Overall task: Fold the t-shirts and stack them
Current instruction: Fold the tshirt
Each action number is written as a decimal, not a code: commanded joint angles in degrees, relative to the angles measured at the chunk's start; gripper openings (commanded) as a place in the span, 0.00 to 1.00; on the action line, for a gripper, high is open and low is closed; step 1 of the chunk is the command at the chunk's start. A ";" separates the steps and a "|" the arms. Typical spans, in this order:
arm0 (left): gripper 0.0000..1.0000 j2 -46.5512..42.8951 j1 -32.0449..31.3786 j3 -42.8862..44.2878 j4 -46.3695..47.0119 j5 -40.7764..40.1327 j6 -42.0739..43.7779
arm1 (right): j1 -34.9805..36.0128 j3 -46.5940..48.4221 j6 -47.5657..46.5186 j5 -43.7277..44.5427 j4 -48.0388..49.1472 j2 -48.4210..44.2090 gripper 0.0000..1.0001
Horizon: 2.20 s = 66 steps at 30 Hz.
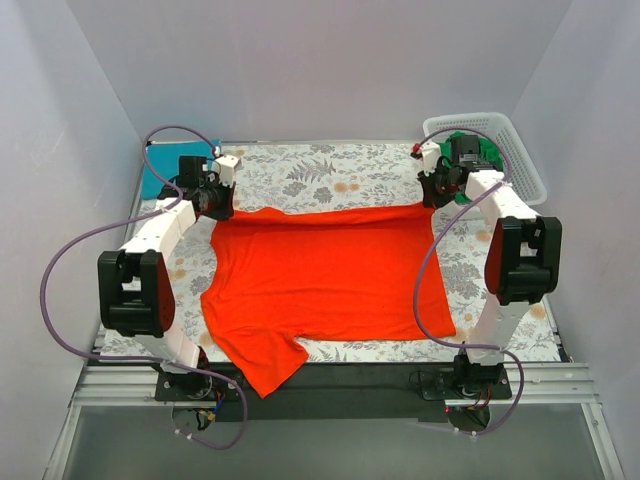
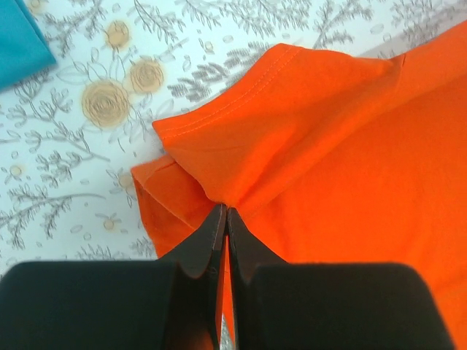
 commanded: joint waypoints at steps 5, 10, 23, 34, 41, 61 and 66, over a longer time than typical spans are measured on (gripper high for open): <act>0.00 -7.72 0.22 -7.63 -2.57 -1.22 0.87 | -0.54 -3.64 -3.42 0.23 0.07 -4.12 0.01; 0.00 -5.35 0.22 -12.91 -1.07 -3.51 -0.45 | -0.63 -9.71 -5.88 1.90 0.33 -3.42 0.01; 0.00 -5.96 0.22 -8.52 -5.37 -3.95 -1.86 | -0.63 -8.31 -5.88 1.72 -0.02 -5.70 0.01; 0.00 -8.16 0.22 -11.49 -5.73 -5.62 -0.19 | -0.72 -14.18 -7.37 1.72 -0.90 -10.01 0.01; 0.00 -5.53 0.22 -12.99 -5.55 -3.78 -1.68 | -0.72 -16.22 -7.20 1.98 0.94 -7.11 0.01; 0.00 -8.33 0.22 -10.80 -10.65 -2.55 -4.15 | -0.72 -12.44 -7.55 3.48 1.12 -7.64 0.01; 0.00 -7.81 0.22 -13.43 -9.33 -2.90 -4.15 | -0.81 -13.75 -7.73 3.48 0.86 -7.37 0.01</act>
